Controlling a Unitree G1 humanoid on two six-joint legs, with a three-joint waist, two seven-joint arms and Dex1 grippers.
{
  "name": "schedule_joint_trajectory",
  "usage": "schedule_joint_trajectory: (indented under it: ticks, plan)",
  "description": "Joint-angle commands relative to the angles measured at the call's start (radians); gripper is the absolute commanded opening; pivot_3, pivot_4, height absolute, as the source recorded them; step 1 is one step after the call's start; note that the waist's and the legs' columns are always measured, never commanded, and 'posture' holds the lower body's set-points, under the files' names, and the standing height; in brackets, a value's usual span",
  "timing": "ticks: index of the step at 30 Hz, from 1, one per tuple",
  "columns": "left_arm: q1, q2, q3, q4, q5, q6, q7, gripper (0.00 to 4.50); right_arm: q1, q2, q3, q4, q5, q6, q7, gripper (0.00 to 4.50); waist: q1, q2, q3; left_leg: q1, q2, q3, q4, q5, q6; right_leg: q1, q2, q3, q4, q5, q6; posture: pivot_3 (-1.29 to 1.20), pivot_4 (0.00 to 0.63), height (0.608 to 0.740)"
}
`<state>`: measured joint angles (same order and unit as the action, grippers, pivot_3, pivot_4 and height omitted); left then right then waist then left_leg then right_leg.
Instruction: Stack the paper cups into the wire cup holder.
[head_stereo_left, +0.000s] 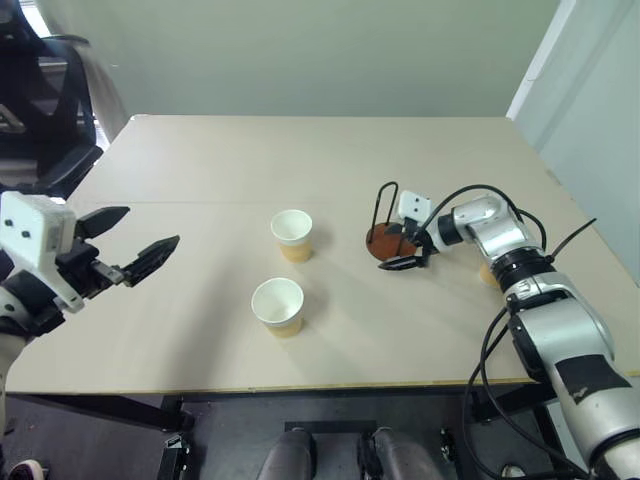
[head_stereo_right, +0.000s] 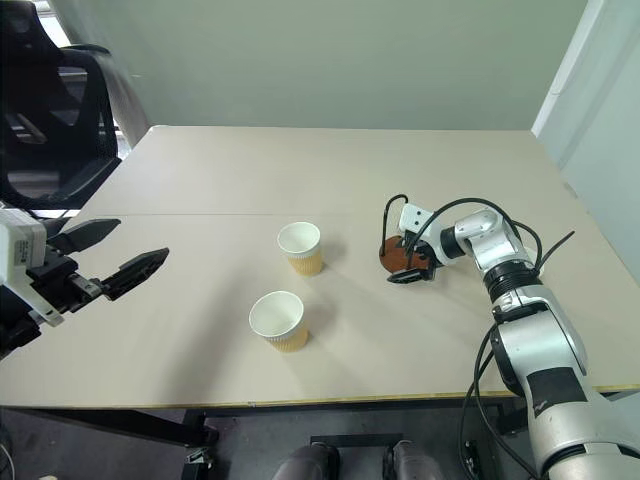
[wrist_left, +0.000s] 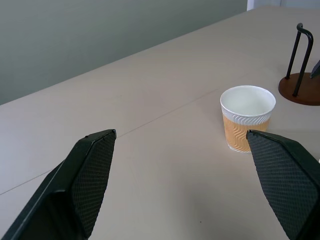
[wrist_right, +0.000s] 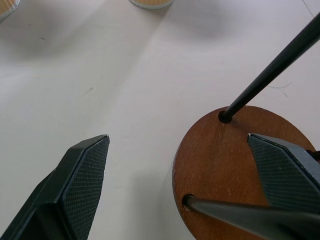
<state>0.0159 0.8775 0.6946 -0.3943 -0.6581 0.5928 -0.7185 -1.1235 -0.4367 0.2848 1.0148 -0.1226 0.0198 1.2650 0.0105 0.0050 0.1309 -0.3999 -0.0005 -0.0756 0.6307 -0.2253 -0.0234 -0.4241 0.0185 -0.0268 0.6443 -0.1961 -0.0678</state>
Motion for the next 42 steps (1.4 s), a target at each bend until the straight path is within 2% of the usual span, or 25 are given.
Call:
schedule_joint_trajectory:
  ticks: [1, 9, 15, 20, 27, 32, 42]
  plan:
    - [-0.019, 0.025, 0.018, 0.003, -0.008, -0.01, -0.017, 4.47, -0.029, -0.014, -0.03, -0.012, 0.008, -0.016, -0.012, 4.5, 0.0, 0.0, 0.0, 0.0, 0.0, 0.0, 0.0, 0.0, 0.0, 0.0, 0.0, 0.0, 0.0, 0.0, 0.0, 0.0, 0.15, 0.74]
    - [-0.148, 0.059, -0.086, 0.078, -0.006, -0.018, -0.061, 4.47, -0.023, -0.064, -0.04, -0.015, 0.008, -0.012, -0.001, 4.5, 0.005, 0.0, 0.0, 0.0, 0.0, 0.0, 0.0, 0.0, 0.0, 0.0, 0.0, 0.0, 0.0, 0.0, 0.0, 0.0, 0.15, 0.74]
    - [-0.363, 0.099, -0.238, 0.195, -0.002, -0.024, -0.147, 4.47, -0.004, -0.136, -0.043, -0.048, 0.015, -0.005, 0.051, 4.5, 0.011, 0.0, 0.0, 0.0, 0.0, 0.0, 0.0, 0.0, 0.0, 0.0, 0.0, 0.0, 0.0, 0.004, 0.007, 0.0, 0.15, 0.74]
    - [-0.547, 0.025, -0.343, 0.317, 0.015, -0.061, -0.159, 4.47, 0.042, -0.176, -0.052, -0.103, 0.017, 0.02, 0.07, 4.5, 0.01, 0.0, 0.0, 0.0, 0.0, 0.0, 0.0, 0.0, -0.001, 0.0, 0.0, 0.0, 0.0, 0.005, 0.008, 0.0, 0.15, 0.74]
    - [-0.597, 0.007, -0.471, 0.36, 0.075, -0.137, -0.291, 4.47, 0.093, -0.181, -0.086, -0.212, 0.052, 0.127, 0.055, 4.5, 0.001, 0.0, 0.0, -0.001, 0.0, 0.0, 0.0, 0.0, -0.001, 0.0, 0.0, 0.0, -0.001, 0.006, 0.009, 0.0, 0.15, 0.74]
    - [-0.622, -0.007, -0.462, 0.402, 0.068, -0.125, -0.303, 4.47, 0.1, -0.176, -0.106, -0.273, 0.066, 0.201, 0.022, 4.5, 0.001, 0.0, 0.0, -0.001, 0.0, 0.0, -0.001, 0.001, 0.001, 0.0, 0.0, 0.0, 0.0, 0.006, 0.009, 0.0, 0.15, 0.74]
    - [-0.543, 0.028, -0.446, 0.377, 0.051, -0.144, -0.407, 4.47, 0.103, -0.167, -0.115, -0.359, 0.117, 0.337, 0.014, 4.5, 0.002, 0.0, 0.0, -0.001, 0.0, 0.0, 0.0, 0.005, 0.007, 0.0, 0.0, 0.0, -0.001, 0.006, 0.01, 0.0, 0.15, 0.74]
